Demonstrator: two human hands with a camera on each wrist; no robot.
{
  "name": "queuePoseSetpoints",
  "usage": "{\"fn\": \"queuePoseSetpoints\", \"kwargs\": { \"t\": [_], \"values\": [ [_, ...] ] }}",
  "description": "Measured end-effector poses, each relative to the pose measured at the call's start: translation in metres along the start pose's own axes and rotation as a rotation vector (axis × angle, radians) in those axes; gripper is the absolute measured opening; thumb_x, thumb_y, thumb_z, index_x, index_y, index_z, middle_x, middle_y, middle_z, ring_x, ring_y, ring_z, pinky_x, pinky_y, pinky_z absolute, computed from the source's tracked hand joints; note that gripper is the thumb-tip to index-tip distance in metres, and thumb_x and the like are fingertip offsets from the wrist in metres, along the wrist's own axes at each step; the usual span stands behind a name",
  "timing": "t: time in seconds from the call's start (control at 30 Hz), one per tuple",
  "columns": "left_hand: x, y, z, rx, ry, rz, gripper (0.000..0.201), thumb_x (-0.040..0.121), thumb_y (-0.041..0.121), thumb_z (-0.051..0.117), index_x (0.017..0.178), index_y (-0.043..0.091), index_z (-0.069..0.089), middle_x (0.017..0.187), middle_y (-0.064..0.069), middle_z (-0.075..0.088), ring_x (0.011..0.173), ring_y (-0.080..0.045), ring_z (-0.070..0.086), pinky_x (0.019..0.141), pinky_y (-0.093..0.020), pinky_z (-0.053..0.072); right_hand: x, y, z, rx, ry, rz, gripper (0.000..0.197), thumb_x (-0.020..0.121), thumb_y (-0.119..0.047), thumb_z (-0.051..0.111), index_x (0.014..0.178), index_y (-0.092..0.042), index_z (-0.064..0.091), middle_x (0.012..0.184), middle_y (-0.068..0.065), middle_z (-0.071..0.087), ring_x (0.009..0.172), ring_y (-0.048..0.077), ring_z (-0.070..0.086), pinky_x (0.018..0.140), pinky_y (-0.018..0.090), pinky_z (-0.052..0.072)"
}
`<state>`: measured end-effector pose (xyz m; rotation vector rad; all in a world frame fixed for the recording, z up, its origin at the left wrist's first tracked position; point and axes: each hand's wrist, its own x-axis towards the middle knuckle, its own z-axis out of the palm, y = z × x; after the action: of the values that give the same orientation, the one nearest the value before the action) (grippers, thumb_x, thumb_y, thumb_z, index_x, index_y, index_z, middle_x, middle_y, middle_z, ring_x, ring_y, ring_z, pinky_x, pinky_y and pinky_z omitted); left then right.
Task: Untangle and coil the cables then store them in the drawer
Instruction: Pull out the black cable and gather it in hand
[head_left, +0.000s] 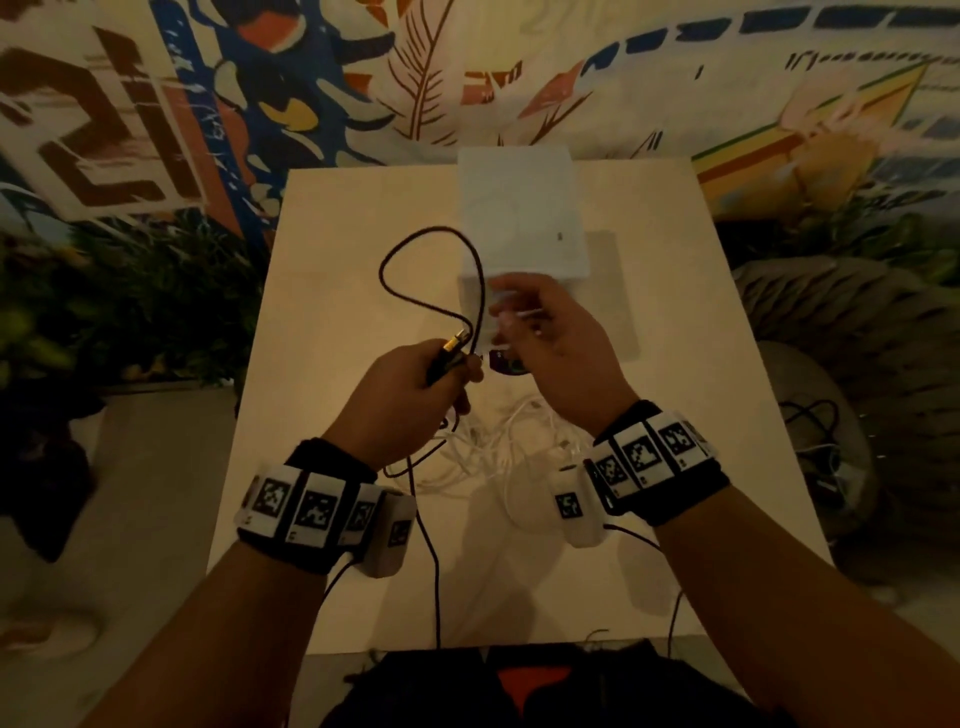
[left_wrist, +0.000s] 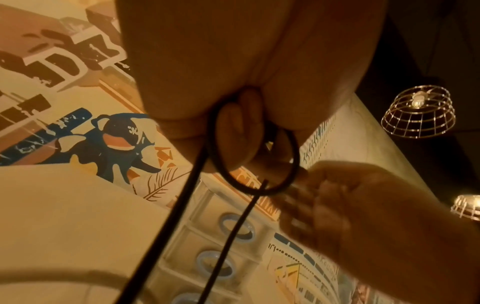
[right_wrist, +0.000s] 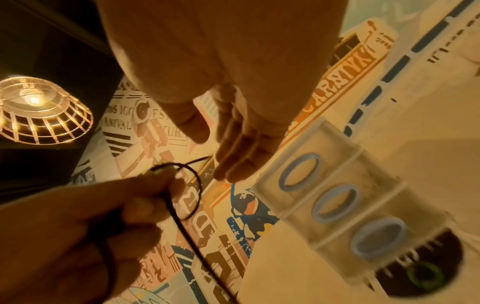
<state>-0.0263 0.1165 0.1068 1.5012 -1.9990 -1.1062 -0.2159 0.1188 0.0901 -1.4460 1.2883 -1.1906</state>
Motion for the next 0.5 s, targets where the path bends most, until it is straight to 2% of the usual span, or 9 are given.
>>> {"fn": "queuePoseSetpoints", "kwargs": {
  "t": [0.07,0.1,0.17,0.23,0.3,0.37,0.43,0.5],
  "values": [
    [-0.002,0.007,-0.001,-0.05,0.065,0.015,0.024,0.106,0.029,0.05,0.092,0.023,0.069,0.074,0.007,0.072,0.076,-0.008,0.064,0.061,-0.009,0.044,-0.003,0.01,0.001,0.065,-0.049,0.134,0.041,0.095,-0.005,0.059,0.132,-0.021,0.054,0.114,0.002,0.066,0.091,0.015,0.071,0.08,0.034,0.059],
    [-0.002,0.011,-0.002,-0.074,0.095,0.03,0.026,0.106,0.029,0.049,0.091,0.022,0.068,0.076,0.008,0.072,0.077,-0.007,0.063,0.064,-0.007,0.043,-0.005,0.016,0.002,0.028,-0.124,0.188,0.044,0.093,-0.008,0.063,0.133,-0.023,0.054,0.116,-0.001,0.066,0.092,0.012,0.07,0.08,0.031,0.058],
    [-0.003,0.017,-0.007,-0.107,0.138,0.071,0.027,0.107,0.029,0.047,0.093,0.019,0.068,0.078,0.01,0.072,0.079,-0.003,0.063,0.069,-0.005,0.041,-0.011,0.03,0.011,-0.154,-0.357,0.211,0.033,0.093,-0.024,0.068,0.125,-0.03,0.061,0.116,-0.012,0.067,0.094,0.002,0.067,0.082,0.024,0.056],
    [-0.004,0.022,-0.013,-0.125,0.153,0.094,0.025,0.108,0.029,0.046,0.096,0.021,0.067,0.079,0.012,0.071,0.074,0.001,0.062,0.068,-0.007,0.041,-0.019,0.04,0.021,-0.25,-0.466,0.167,0.016,0.096,-0.036,0.066,0.111,-0.032,0.069,0.108,-0.015,0.07,0.094,-0.001,0.067,0.084,0.021,0.055],
    [-0.006,0.026,-0.02,-0.146,0.175,0.115,0.025,0.108,0.027,0.045,0.096,0.022,0.066,0.078,0.008,0.071,0.061,0.001,0.056,0.061,-0.013,0.04,-0.023,0.051,0.027,-0.227,-0.427,0.131,0.013,0.098,-0.037,0.062,0.102,-0.031,0.073,0.106,-0.009,0.072,0.094,0.005,0.068,0.089,0.029,0.056],
    [-0.011,0.029,-0.026,-0.181,0.201,0.141,0.025,0.109,0.028,0.044,0.094,0.024,0.065,0.076,0.003,0.069,0.056,-0.003,0.051,0.059,-0.021,0.039,-0.024,0.063,0.028,-0.242,-0.394,0.107,0.015,0.1,-0.038,0.059,0.099,-0.032,0.072,0.105,-0.005,0.072,0.095,0.011,0.068,0.09,0.035,0.055],
    [-0.015,0.03,-0.03,-0.233,0.227,0.158,0.026,0.108,0.031,0.044,0.091,0.028,0.063,0.073,0.003,0.066,0.057,-0.008,0.05,0.06,-0.029,0.038,-0.025,0.075,0.025,-0.343,-0.389,0.095,0.015,0.099,-0.04,0.059,0.099,-0.031,0.07,0.1,-0.008,0.071,0.091,0.01,0.066,0.087,0.034,0.054],
    [-0.017,0.029,-0.033,-0.247,0.252,0.162,0.026,0.108,0.031,0.045,0.09,0.03,0.063,0.071,0.004,0.064,0.057,-0.008,0.05,0.059,-0.03,0.038,-0.023,0.077,0.022,-0.376,-0.398,0.113,0.016,0.099,-0.037,0.06,0.1,-0.024,0.069,0.095,-0.009,0.071,0.087,0.007,0.065,0.083,0.029,0.051]
  ]
}}
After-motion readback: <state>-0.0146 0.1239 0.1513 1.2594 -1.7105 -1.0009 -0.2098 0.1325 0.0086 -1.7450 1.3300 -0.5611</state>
